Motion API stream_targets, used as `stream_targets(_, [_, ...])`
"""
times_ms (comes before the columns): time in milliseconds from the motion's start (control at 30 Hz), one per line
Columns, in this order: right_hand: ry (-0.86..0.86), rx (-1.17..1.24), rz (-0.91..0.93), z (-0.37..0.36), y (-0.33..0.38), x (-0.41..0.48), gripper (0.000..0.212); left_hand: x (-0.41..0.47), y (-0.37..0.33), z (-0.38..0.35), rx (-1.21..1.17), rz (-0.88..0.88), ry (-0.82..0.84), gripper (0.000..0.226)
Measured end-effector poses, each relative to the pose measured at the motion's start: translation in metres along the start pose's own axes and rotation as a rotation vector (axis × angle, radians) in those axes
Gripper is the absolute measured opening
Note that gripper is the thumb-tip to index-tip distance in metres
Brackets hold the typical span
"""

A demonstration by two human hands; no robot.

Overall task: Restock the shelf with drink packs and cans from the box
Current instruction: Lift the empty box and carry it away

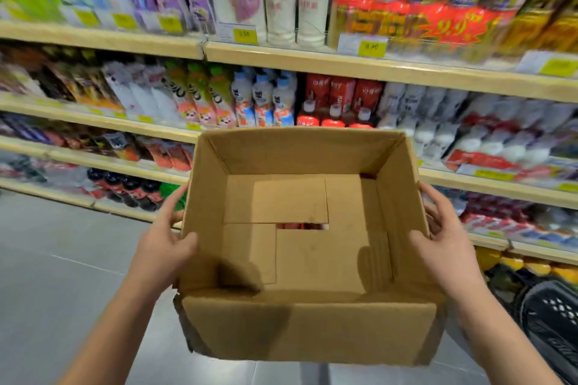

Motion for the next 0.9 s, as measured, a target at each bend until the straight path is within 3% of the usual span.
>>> stream_targets(233, [0.057,-0.018,0.022,-0.034,0.037,-0.005,0.091,-0.020,0.016,0.040,-0.097,0.099,-0.030,0.082])
stream_targets(567, [0.221,-0.022,0.053,-0.140,0.070,-0.001,0.096,-0.049,0.083,0.120,-0.067,0.214,-0.186,0.083])
stream_targets(900, [0.571,-0.053,0.138,-0.280,0.106,0.003,0.091,-0.137,0.144,0.181,-0.059,0.448,-0.443,0.078])
Point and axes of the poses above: each hand's wrist, its own x-axis towards the middle knuckle, its own z-axis out of the back of the hand, y = z × x, the point moved 9 cm from there along x, towards the middle knuckle, and after that the axes turned 6 degrees about x, right-handed, at the moved point
